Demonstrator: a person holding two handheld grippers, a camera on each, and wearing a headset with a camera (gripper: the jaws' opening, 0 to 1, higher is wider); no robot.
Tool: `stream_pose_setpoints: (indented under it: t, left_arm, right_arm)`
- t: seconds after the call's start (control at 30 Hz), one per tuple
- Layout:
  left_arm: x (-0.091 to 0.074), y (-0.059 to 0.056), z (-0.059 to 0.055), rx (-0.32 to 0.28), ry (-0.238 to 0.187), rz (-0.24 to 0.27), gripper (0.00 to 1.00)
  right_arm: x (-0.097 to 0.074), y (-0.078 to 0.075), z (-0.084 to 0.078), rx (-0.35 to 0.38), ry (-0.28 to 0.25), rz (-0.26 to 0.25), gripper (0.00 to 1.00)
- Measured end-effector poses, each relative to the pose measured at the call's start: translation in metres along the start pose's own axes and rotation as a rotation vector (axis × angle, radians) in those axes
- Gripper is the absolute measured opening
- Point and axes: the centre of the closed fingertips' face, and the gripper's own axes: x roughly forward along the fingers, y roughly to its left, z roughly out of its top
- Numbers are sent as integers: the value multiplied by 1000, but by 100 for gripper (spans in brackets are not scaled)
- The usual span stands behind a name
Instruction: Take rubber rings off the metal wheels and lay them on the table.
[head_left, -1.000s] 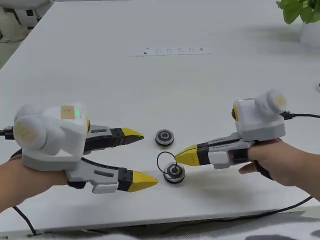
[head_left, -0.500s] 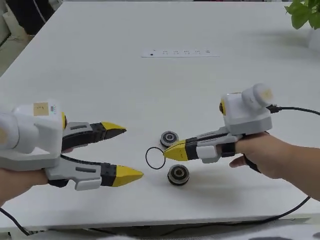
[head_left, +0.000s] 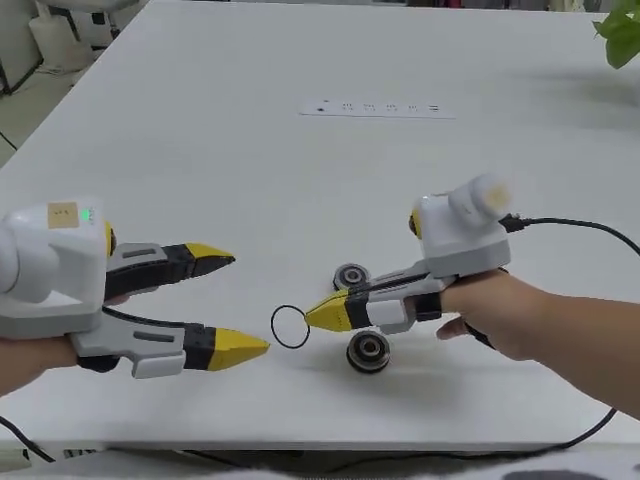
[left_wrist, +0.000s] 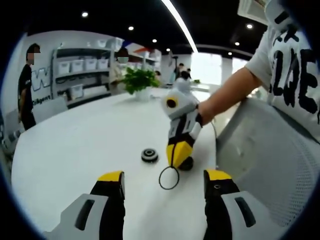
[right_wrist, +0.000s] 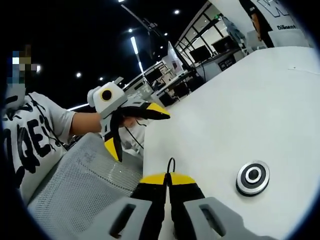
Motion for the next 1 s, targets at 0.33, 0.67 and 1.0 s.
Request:
stream_pose_setpoints:
  t: [0.33,0.67,1.0]
  left_arm:
    - [-5,0,-6,-12,9,13,65]
    - [-5,0,-6,-11,11,14,65]
    - [-2,0,-5,-7,15,7,64]
  right_arm:
    - [5,-12,-11,-26,50,-48,0]
    - [4,-19,-18,-70,83,-98,10]
    - [-2,-28,-15,-125,84,-132,36]
